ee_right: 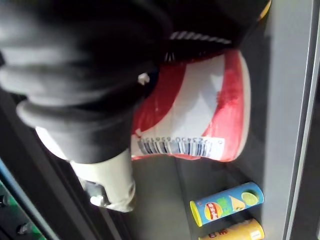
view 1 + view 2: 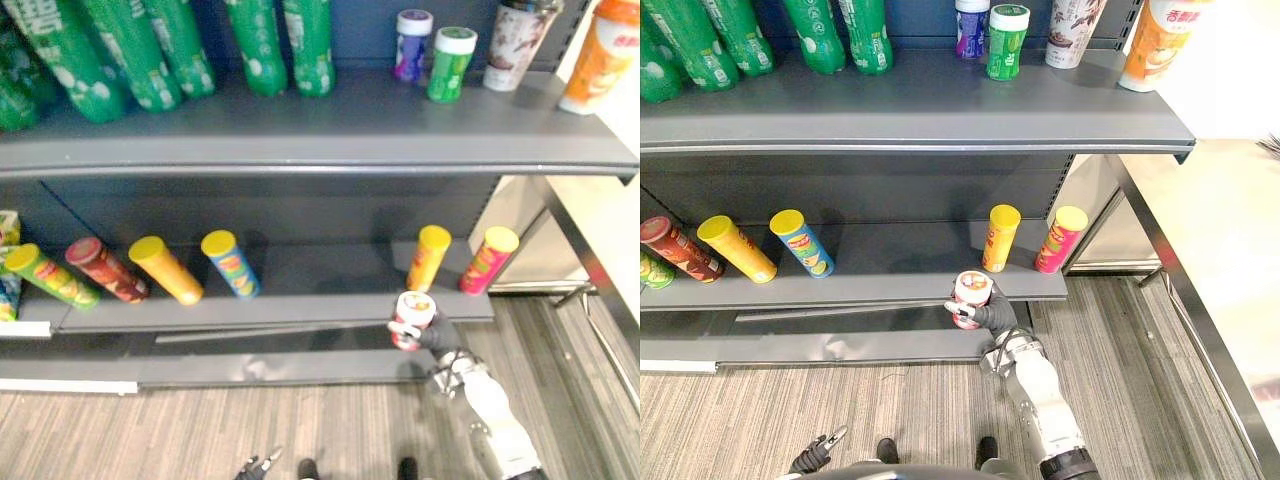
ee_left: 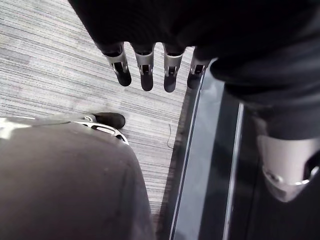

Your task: Put the gum and the chips on the shelf.

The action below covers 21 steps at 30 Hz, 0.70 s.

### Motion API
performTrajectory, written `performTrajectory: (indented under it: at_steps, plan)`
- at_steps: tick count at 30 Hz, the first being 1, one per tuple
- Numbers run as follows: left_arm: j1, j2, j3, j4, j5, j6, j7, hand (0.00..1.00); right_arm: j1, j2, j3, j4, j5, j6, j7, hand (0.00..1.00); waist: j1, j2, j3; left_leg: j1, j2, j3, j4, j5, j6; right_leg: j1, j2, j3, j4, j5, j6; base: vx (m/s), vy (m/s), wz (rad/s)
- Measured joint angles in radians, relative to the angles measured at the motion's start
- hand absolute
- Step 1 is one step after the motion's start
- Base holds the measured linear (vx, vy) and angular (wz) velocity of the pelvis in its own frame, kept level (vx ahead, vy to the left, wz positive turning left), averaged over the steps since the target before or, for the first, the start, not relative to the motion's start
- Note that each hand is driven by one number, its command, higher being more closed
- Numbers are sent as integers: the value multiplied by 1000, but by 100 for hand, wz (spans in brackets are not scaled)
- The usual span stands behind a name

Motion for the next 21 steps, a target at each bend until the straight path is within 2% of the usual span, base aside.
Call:
performTrajectory:
  at_steps: [2,3,17,21]
  plan:
    - [0,-1,0,1,0,0,1,0,0,0,8,0,2,0,0,100,0,0,0,0,1,0,0,-1,2,0,1,1,-1,5,0,-53,6,0]
    - [2,-5,0,6,7,14,8,0,-17,-11,15,25,9,1,1,100,0,9,-21,-3,-7,3,-1,-2,7,12,-3,11,-50,33,4,0,0,0]
    - [10,-6,13,5,6,21,-5,0,-36,-25,-4,82,7,9,1,100,2,5,-22,27,-8,-18,-3,-3,8,51,-4,-9,-45,32,5,-7,0,3]
    - [17,-7,40,4,6,31,-9,0,-81,-40,-16,107,-11,31,1,100,3,-2,-23,12,-10,-46,-6,4,8,51,-8,-39,-43,26,8,-26,-2,19]
